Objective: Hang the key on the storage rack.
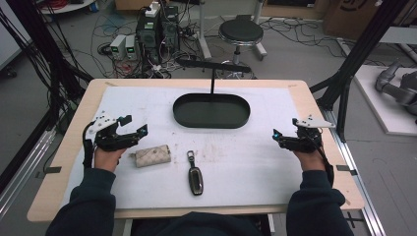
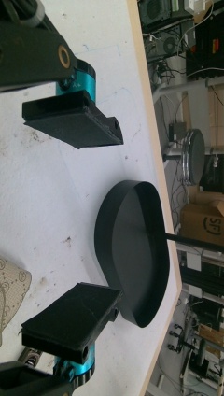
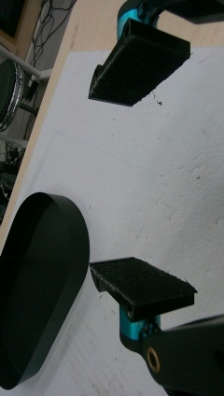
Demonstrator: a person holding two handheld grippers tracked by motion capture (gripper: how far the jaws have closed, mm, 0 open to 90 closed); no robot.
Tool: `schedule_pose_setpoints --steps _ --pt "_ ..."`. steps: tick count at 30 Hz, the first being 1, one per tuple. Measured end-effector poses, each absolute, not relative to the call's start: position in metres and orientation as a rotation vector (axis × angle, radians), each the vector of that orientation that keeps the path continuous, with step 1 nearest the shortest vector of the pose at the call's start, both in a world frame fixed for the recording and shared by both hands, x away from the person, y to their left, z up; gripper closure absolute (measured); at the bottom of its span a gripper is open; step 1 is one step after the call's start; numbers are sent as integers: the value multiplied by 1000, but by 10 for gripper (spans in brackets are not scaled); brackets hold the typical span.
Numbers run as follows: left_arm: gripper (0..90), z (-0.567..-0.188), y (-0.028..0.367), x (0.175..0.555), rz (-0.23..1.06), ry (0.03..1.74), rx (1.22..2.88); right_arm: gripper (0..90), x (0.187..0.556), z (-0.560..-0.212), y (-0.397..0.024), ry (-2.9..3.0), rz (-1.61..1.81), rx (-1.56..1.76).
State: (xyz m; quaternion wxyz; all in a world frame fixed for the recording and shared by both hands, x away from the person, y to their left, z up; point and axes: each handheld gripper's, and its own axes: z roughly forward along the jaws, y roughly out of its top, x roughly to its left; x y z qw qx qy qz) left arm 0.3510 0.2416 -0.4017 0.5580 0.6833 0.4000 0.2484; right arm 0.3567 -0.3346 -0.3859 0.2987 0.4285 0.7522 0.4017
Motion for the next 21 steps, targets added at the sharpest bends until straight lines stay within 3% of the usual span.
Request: schedule_pose_setpoints --steps 11,21 --pt "231 -402 229 351 577 944 1639 161 356 -388 -340 1997 1074 1149" --pt "269 -404 188 340 454 918 1741 163 353 -385 -331 1998 1056 1120"
